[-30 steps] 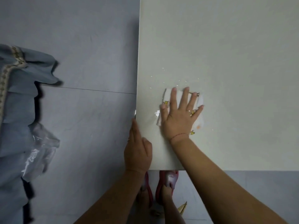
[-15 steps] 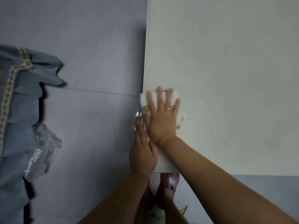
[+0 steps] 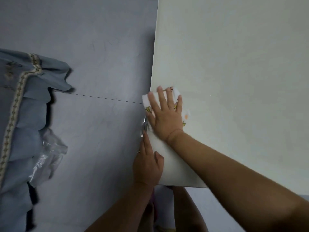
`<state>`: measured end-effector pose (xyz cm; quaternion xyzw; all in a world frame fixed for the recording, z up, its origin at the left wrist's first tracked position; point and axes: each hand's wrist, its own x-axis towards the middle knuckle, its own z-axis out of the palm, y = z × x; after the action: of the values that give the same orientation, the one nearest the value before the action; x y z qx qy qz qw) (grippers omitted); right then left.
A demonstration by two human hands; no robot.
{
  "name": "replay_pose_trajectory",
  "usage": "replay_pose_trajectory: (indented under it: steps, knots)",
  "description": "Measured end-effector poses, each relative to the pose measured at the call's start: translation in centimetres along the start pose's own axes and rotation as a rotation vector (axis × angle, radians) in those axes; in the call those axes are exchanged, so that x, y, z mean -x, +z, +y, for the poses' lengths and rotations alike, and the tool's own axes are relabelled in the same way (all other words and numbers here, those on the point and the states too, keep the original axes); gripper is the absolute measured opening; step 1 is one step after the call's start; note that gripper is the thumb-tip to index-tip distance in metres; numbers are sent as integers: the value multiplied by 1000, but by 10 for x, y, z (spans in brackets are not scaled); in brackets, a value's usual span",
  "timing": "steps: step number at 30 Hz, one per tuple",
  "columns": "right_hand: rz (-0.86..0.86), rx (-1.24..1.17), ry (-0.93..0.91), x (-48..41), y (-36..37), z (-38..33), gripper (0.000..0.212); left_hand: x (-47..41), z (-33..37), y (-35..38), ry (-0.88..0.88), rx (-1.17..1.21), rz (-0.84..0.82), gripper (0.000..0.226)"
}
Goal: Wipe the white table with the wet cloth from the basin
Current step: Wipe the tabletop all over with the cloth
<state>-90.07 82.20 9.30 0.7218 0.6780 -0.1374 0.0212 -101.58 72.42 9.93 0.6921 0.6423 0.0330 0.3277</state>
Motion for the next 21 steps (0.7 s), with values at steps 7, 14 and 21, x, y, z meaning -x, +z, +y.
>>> replay_pose_trajectory:
  steps: [7,14,21]
  knots:
    - [82,-95,506,-53,-24,92,58,-14,7,-5,56,-127,129,68]
    - [-29,68,-215,-53,-27,60,56,-108,56,-20,184,-194,252,62]
    - [92,-74,506,-107,-36,99,58,-134,58,-8,40,-47,219,77]
